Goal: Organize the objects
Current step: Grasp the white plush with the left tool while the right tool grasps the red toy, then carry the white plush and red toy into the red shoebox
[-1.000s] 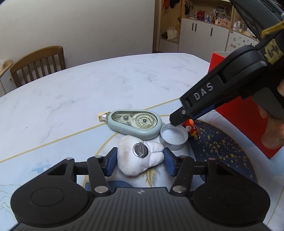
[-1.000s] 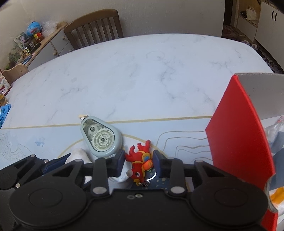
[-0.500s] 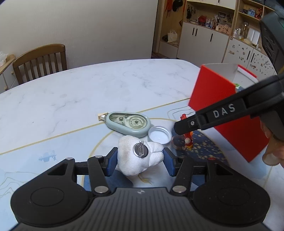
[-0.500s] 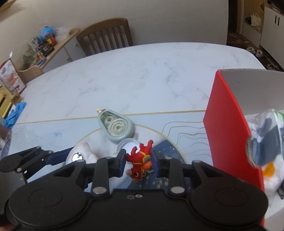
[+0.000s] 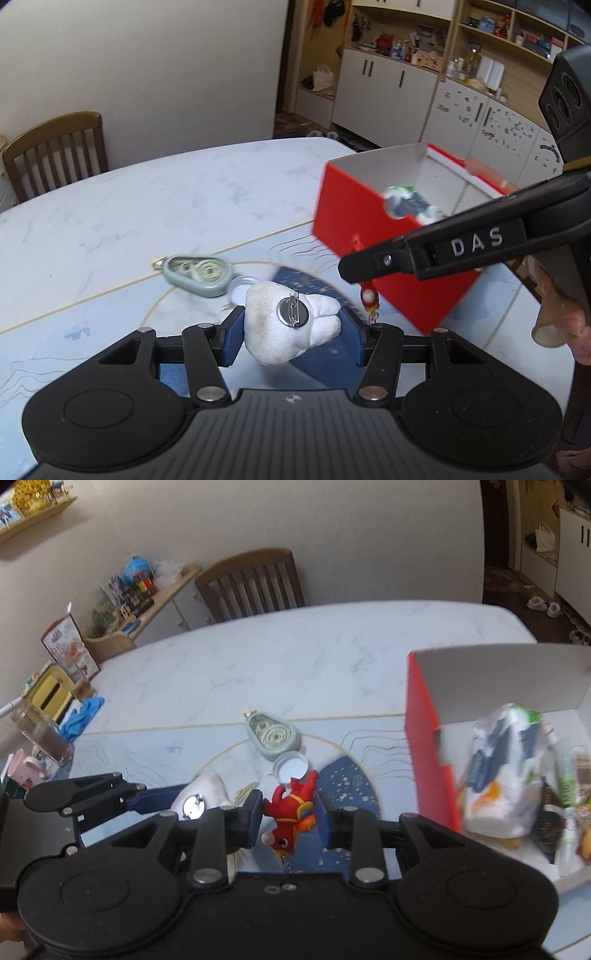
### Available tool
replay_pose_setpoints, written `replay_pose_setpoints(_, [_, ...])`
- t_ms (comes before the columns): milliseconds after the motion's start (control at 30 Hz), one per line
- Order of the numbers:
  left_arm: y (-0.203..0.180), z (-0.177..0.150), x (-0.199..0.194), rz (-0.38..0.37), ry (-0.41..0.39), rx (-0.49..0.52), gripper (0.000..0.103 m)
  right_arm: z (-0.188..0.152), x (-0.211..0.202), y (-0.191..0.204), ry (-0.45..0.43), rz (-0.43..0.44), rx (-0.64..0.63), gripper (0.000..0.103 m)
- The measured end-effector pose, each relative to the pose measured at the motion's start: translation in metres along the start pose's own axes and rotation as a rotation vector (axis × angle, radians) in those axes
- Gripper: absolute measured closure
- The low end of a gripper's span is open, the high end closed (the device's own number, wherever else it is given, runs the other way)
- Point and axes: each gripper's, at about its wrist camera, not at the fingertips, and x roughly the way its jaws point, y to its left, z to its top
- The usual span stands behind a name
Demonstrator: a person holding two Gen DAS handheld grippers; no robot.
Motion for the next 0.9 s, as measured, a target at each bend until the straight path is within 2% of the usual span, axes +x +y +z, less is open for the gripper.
replay_pose_setpoints(533, [-0.076, 0.051, -0.021, -0.042, -0.019, 0.052, 0.05, 0.011, -0.091, -0.05, -0.104, 0.036, -0.056, 0.074])
replay_pose_setpoints(900, [-0.132, 0.082, 0.006, -0.075, -0.014, 0.097, 0.05, 0.023, -0.125, -0.118, -0.183, -0.031, -0.018, 0.074])
